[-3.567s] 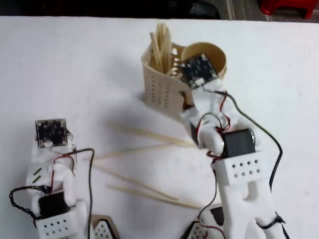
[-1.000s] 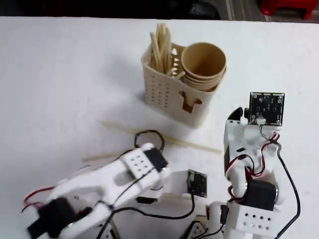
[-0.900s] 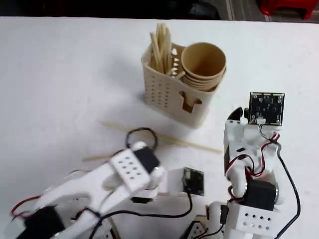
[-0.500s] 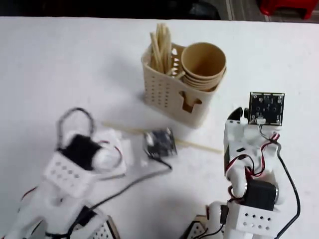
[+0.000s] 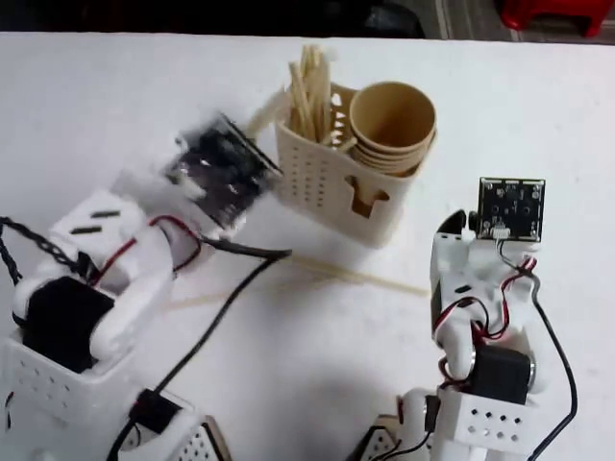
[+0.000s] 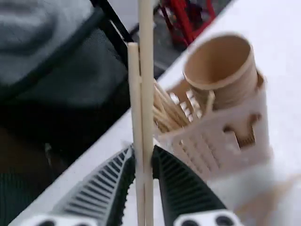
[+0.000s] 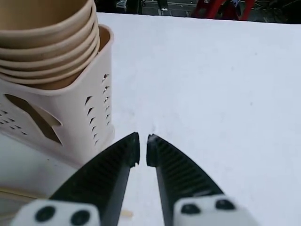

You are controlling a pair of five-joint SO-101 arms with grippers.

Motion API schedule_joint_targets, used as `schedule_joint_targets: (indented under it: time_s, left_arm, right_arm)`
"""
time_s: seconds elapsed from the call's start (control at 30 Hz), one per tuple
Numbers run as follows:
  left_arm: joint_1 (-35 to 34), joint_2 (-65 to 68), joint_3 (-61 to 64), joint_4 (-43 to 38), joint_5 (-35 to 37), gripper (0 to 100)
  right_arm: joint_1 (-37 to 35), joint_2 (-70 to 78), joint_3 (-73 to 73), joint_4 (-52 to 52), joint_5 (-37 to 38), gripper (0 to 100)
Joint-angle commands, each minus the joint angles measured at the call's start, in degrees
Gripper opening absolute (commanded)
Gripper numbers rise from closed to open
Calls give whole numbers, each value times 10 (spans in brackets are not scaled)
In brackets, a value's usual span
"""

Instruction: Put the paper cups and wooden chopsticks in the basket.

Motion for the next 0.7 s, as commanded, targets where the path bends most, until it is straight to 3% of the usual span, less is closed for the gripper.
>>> schedule_joint_targets:
  time_s: [0.0,0.1,0.2,0.67]
  left_arm:
    - [9,-13,4,-249,102,23]
    - [18,-13,35,-373,141,23]
    - [36,-11,67,-445,144,23]
    - [53,181,81,-549,145,23]
  right_arm:
    - [2,-7,-2,0,4,43]
    - [2,-7,2,-1,4,43]
    - [1,-10,8,-2,5,43]
    - [1,-11,8,-3,6,43]
